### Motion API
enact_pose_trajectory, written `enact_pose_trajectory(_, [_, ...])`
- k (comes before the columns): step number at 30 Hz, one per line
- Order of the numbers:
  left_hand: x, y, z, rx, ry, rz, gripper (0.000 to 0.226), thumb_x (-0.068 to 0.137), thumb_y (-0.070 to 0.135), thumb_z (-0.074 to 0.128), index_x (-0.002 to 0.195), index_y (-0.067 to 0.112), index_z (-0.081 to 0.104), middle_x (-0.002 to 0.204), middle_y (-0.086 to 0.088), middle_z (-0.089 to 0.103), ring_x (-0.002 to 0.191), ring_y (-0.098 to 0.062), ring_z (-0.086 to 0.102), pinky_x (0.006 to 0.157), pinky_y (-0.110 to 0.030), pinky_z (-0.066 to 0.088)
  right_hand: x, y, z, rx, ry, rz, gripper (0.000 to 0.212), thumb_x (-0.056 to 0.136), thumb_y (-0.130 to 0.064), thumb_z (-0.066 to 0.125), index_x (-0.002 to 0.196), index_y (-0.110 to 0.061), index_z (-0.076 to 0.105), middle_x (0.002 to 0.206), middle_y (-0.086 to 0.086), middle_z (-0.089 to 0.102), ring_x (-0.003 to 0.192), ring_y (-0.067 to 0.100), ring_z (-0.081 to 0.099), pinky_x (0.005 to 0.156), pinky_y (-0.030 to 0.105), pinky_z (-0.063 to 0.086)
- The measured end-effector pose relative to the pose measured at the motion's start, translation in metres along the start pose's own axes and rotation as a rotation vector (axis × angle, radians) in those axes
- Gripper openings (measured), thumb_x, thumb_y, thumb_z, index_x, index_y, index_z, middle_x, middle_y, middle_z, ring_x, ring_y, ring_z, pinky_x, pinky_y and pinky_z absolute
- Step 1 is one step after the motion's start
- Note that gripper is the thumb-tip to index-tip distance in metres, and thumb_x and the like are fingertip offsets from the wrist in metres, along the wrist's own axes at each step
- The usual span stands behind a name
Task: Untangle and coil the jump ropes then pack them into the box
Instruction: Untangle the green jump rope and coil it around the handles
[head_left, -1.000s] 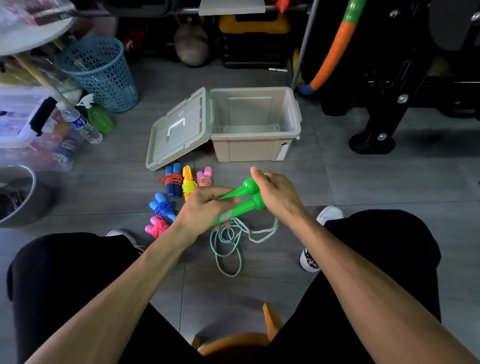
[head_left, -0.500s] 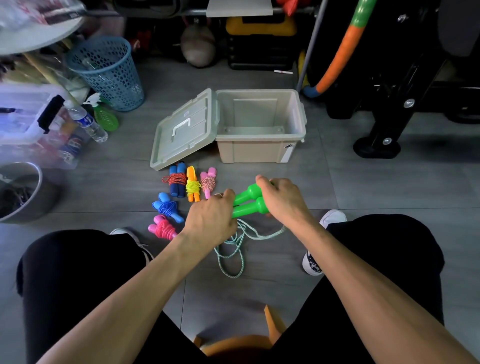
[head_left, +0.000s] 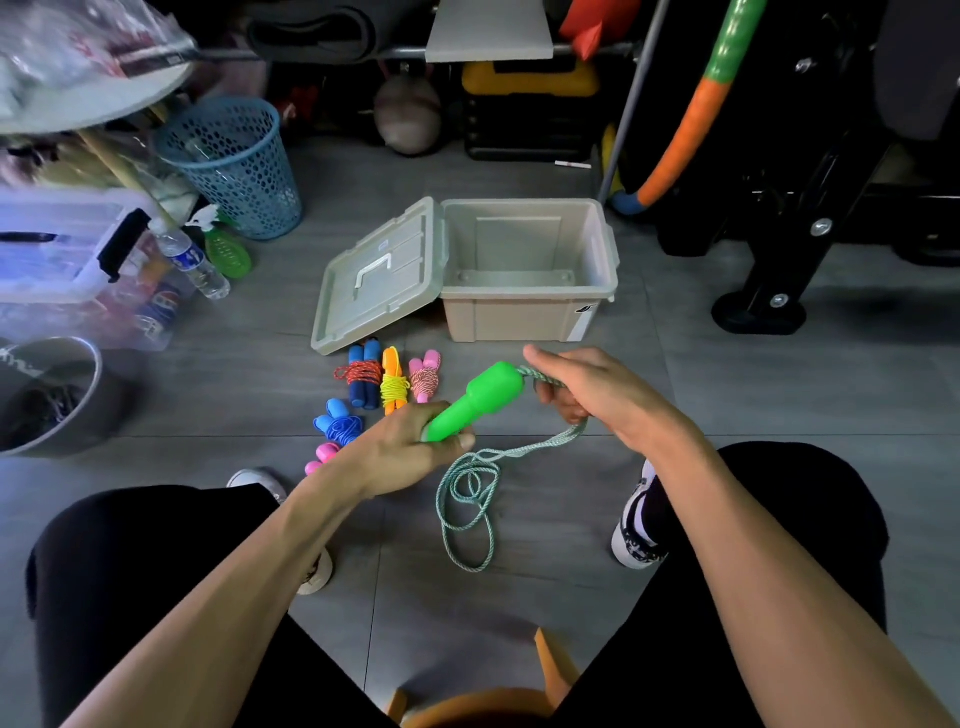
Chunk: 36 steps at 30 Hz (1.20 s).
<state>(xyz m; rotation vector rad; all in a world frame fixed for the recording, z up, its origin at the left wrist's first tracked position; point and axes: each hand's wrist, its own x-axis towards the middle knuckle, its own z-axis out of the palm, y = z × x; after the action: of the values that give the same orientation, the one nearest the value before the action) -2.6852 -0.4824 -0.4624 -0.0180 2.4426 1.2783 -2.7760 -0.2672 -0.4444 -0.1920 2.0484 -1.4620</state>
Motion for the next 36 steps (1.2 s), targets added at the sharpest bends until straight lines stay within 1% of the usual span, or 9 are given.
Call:
enact_pose_trajectory(3, [-0.004,0.000,-0.001,-0.093,-0.040,-0.062,0.030,0.094,0.026,0.062,0.070,0.014,0.048,0.054,0.006,0.039,0.046,-0.005,0.035,0.047,-0.021,0.033,-0.003,0.002,-0.007,-0.020,-0.007,-0.033,0.048,0.095,-0.049,0.053,0.062,-0.015,0.049,0.055,0.002,0.039,0.051,0.016,0.035,0.054,0.027,0.031])
enact_pose_trajectory(6, [-0.003,-0.004,-0.001,-0.168,-0.027,-0.098,0.028,0.096,0.022,0.058,0.073,0.011,0.047,0.050,0.000,0.044,0.040,-0.010,0.038,0.043,-0.023,0.035,-0.003,0.005,-0.011,-0.020,0.024,-0.031,0.046,0.098,-0.046,0.051,0.062,-0.016,0.046,0.060,0.005,0.048,0.053,0.020,0.043,0.058,0.030,0.036])
enact_pose_trajectory(9, [0.001,-0.004,0.001,-0.148,0.075,-0.130,0.028,0.097,0.024,0.056,0.083,0.001,0.049,0.055,-0.001,0.037,0.044,-0.011,0.032,0.042,-0.023,0.031,-0.002,0.009,-0.008,0.001,0.024,0.006,0.044,0.101,-0.043,0.045,0.065,-0.019,0.044,0.054,-0.004,0.037,0.046,0.013,0.031,0.052,0.028,0.029])
enact_pose_trajectory(12, [0.009,-0.004,0.011,-0.193,0.249,-0.158,0.026,0.095,0.026,0.058,0.084,0.003,0.052,0.058,0.004,0.030,0.046,-0.008,0.024,0.045,-0.025,0.024,-0.002,0.013,-0.002,-0.277,0.155,-0.113,0.042,0.102,-0.044,0.040,0.069,-0.021,0.054,0.057,-0.011,0.047,0.054,0.011,0.043,0.057,0.029,0.033])
enact_pose_trajectory(18, [0.023,0.010,0.023,-0.643,0.418,-0.332,0.023,0.094,0.021,0.059,0.077,0.015,0.044,0.057,0.003,0.034,0.039,-0.006,0.022,0.038,-0.018,0.018,-0.006,0.017,0.024,-0.694,0.158,-0.362,0.031,0.104,-0.030,0.038,0.096,-0.009,0.060,0.088,0.010,0.071,0.085,0.033,0.064,0.074,0.042,0.048])
enact_pose_trajectory(22, [0.032,0.018,0.017,-0.922,0.507,-0.403,0.020,0.094,0.025,0.060,0.078,0.022,0.049,0.059,0.004,0.042,0.041,-0.006,0.026,0.042,-0.016,0.015,-0.010,0.022,0.039,-0.732,0.072,-0.398,0.021,0.102,-0.023,0.042,0.094,-0.010,0.056,0.088,0.016,0.071,0.080,0.039,0.063,0.067,0.045,0.049])
enact_pose_trajectory(27, [0.036,0.018,-0.006,-1.218,0.418,-0.359,0.021,0.096,0.028,0.057,0.076,0.024,0.052,0.079,0.002,0.056,0.041,-0.003,0.026,0.036,-0.014,0.017,-0.014,0.030,0.046,-0.861,-0.055,-0.295,0.013,0.097,-0.016,0.043,0.097,-0.012,0.055,0.084,0.017,0.065,0.073,0.037,0.060,0.061,0.042,0.049])
enact_pose_trajectory(32, [0.039,0.012,0.003,-1.127,0.410,-0.391,0.027,0.093,0.042,0.060,0.075,0.024,0.050,0.065,0.005,0.046,0.045,-0.004,0.025,0.037,-0.015,0.017,-0.021,0.032,0.052,-0.898,-0.157,-0.288,0.013,0.102,-0.025,0.042,0.089,-0.025,0.044,0.077,0.009,0.056,0.074,0.033,0.057,0.061,0.034,0.037])
enact_pose_trajectory(36, [0.040,0.015,0.009,-1.206,0.317,-0.387,0.025,0.094,0.044,0.056,0.083,0.024,0.046,0.082,-0.003,0.064,0.042,-0.001,0.026,0.033,-0.013,0.019,-0.024,0.032,0.061,-0.927,-0.163,-0.327,0.019,0.104,-0.027,0.040,0.102,-0.014,0.054,0.101,0.014,0.066,0.092,0.035,0.061,0.065,0.031,0.033])
